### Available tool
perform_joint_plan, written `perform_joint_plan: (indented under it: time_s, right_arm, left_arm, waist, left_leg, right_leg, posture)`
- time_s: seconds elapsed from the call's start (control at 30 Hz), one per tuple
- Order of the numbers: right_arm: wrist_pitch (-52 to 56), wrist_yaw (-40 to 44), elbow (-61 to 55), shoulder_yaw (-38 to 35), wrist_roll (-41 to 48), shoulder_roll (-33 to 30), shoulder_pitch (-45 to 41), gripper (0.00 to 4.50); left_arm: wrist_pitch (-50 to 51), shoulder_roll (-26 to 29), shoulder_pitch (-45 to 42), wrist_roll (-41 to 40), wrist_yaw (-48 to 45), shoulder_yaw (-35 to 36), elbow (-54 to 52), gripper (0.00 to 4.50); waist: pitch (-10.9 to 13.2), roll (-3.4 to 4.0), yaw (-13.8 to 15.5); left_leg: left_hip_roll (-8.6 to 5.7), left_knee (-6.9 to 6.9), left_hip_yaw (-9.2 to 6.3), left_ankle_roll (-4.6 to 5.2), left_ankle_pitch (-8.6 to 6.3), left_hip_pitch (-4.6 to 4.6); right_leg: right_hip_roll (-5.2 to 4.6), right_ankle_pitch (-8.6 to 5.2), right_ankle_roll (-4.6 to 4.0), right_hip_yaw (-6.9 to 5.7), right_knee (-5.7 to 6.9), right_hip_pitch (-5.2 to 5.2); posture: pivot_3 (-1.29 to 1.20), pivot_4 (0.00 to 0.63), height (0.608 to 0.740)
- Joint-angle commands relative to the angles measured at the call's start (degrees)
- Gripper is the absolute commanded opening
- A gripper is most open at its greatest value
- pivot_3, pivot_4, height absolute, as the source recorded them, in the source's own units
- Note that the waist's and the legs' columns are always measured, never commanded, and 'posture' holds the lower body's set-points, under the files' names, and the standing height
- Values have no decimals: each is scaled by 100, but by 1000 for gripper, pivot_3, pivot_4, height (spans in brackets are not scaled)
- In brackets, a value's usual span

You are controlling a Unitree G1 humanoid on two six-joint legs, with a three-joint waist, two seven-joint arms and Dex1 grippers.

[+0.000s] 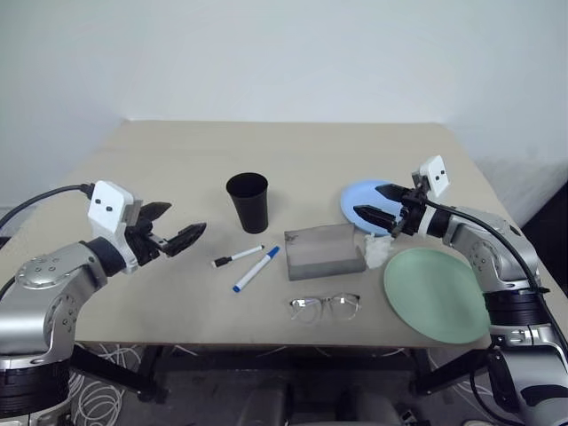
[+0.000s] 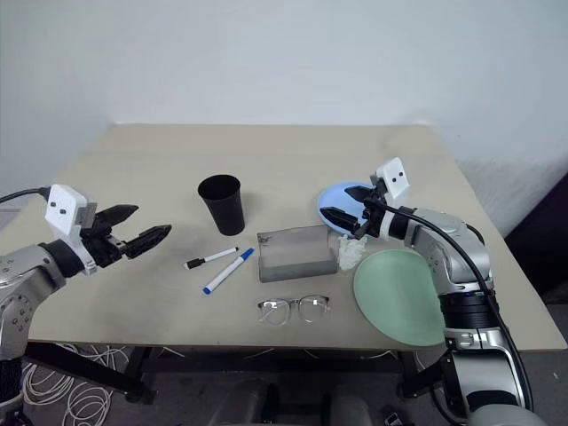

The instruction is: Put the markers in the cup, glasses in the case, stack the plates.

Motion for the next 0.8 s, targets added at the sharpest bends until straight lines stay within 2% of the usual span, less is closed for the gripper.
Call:
perform_joint_plan:
  time_s: [0.03,0.33,0.57,0.8]
  right_arm:
    - [-105,5,-146,-127,31,-43,-104,4500]
    - [84,23,-497,-322,137,-322,208,4500]
    - [126,305,-416,-376,69,-875,235,4500]
    - [52,649,-167,-435,17,-1368,302,4500]
  left_arm:
    - [-70,74,-155,-22,-11,80,-47,4446]
    - [-92,86,-407,34,-98,-176,153,4446]
    - [-248,-237,-463,83,-31,-508,120,4446]
    - [-323,-300,-532,142,-83,-689,170,4446]
  waist:
    - [0,0,-1]
    - [0,-1,6]
    - [0,-1,7]
    - [0,-3,7]
  left_leg:
    - [0,0,0,0,0,0]
    - [2,-6,0,0,-1,-3]
    - [4,-6,9,1,-2,-4]
    - [4,-7,13,3,-3,-4]
  right_leg:
    - [-1,0,-2,3,-1,0]
    - [-6,2,-7,19,-7,-6]
    - [-6,3,-9,27,-7,-10]
    - [-6,3,-10,29,-8,-10]
  posture:
    - [0,0,725]
    - [0,0,725]
    - [0,0,725]
    - [0,0,725]
